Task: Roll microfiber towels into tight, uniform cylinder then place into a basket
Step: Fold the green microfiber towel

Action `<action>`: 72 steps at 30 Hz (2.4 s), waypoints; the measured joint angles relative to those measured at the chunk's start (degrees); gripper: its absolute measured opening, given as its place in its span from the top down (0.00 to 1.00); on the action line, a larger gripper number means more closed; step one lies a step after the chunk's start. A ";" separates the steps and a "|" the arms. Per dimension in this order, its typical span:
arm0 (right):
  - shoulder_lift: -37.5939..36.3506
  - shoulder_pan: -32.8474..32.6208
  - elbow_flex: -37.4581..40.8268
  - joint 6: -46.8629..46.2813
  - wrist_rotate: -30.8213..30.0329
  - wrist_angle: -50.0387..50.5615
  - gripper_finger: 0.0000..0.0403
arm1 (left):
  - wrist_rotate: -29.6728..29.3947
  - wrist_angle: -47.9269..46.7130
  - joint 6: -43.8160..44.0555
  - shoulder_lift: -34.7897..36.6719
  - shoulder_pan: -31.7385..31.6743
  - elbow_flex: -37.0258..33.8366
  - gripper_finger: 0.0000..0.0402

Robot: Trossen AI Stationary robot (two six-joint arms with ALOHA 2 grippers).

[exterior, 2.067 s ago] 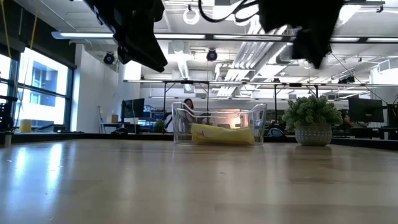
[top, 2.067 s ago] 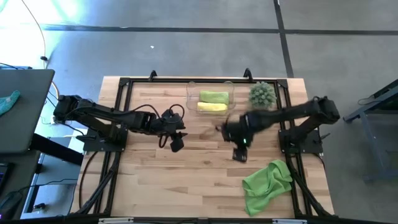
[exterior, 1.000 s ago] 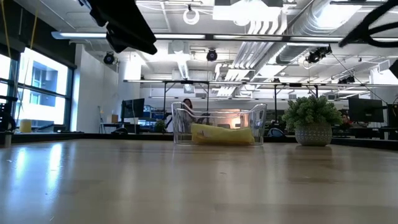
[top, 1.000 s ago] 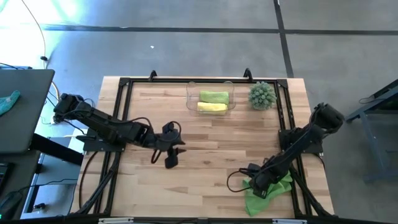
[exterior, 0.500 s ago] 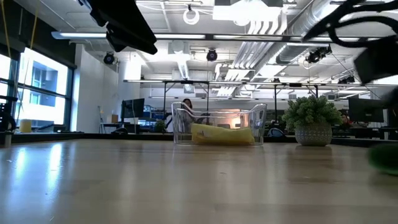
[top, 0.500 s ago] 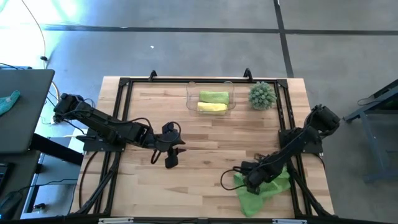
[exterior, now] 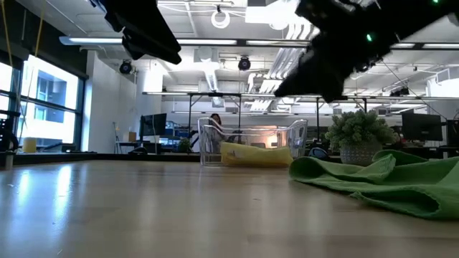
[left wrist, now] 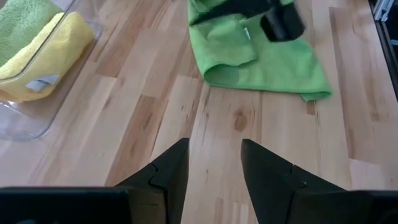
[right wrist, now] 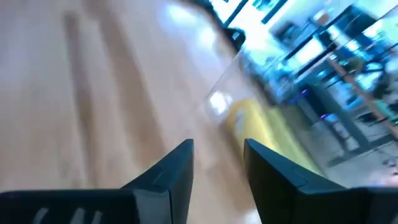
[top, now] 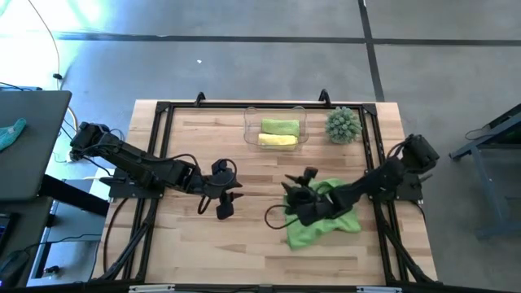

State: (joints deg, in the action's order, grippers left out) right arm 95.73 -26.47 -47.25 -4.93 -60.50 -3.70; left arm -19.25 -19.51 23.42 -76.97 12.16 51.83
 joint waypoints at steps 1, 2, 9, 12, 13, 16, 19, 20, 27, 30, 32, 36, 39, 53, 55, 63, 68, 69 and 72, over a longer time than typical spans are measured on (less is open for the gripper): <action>-0.39 0.34 -0.96 1.07 0.24 -0.54 0.67 | 0.00 -0.02 0.29 -0.02 0.00 0.00 0.66; -0.94 0.25 -1.89 1.12 1.13 0.09 0.67 | 0.02 -0.02 0.65 0.00 0.00 0.00 0.66; -4.82 -1.54 -10.22 -16.73 25.29 27.37 0.67 | 0.47 -0.13 1.47 -0.02 0.00 0.00 0.66; -5.01 -2.00 -12.41 -26.85 39.40 37.23 0.67 | 0.34 0.05 1.47 -0.02 0.00 0.00 0.66; -5.01 -2.20 -12.54 -28.64 43.07 38.80 0.67 | 0.10 0.11 1.22 0.00 0.00 0.00 0.66; -4.89 -3.40 -12.54 -28.50 48.14 43.25 0.67 | -0.92 0.42 -0.64 0.00 0.00 0.00 0.66; -4.40 -4.73 -12.54 -21.47 46.40 47.89 0.67 | -0.92 0.72 -1.29 -0.34 0.00 0.00 0.66; -4.16 -5.00 -12.54 -18.65 45.03 48.43 0.67 | -0.94 0.74 -1.29 -0.62 0.00 0.00 0.66; -0.60 -4.99 -12.54 -4.14 43.11 48.90 0.67 | -0.87 0.82 -1.13 -3.27 0.00 -0.04 0.66; 1.48 -4.67 -12.54 -0.64 43.00 48.91 0.67 | -0.63 0.80 -1.13 -4.49 0.00 -0.03 0.66; 2.83 -4.34 -12.54 -0.07 42.93 48.84 0.67 | -0.66 1.73 -1.11 -5.68 0.00 0.04 0.66; 5.72 -3.89 -12.54 1.16 41.54 49.11 0.67 | -0.91 2.07 -1.11 -6.26 0.00 0.00 0.66; 7.72 -3.90 -12.54 1.03 36.95 48.87 0.67 | -1.27 2.36 -1.11 -6.58 0.00 -0.02 0.66; 9.29 -2.93 -12.58 -5.22 35.40 44.70 0.98 | -2.16 5.63 -10.09 -6.54 0.00 0.00 0.66; 9.29 -2.35 -12.61 -8.19 35.66 43.82 0.97 | -2.15 6.58 -13.29 -6.54 0.00 0.00 0.66; 5.11 1.07 -12.69 -14.60 37.29 37.68 0.99 | 0.48 7.05 -21.01 -7.03 -0.01 0.00 0.66; 1.49 4.49 -12.69 -19.57 40.35 29.61 0.98 | 0.46 9.87 -22.97 -8.91 -0.02 -0.02 0.66; 1.27 5.29 -12.71 -21.14 41.34 27.41 0.99 | 0.45 11.23 -23.71 -9.56 -0.02 -0.02 0.65; 1.24 7.64 -12.74 -25.53 45.09 23.05 0.99 | 0.44 15.85 -26.64 -11.70 -0.02 -0.02 0.63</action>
State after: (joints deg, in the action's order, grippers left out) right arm 96.97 -18.83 -59.99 -30.46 -15.41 19.36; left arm -18.81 -3.66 -3.23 -88.66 12.14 51.81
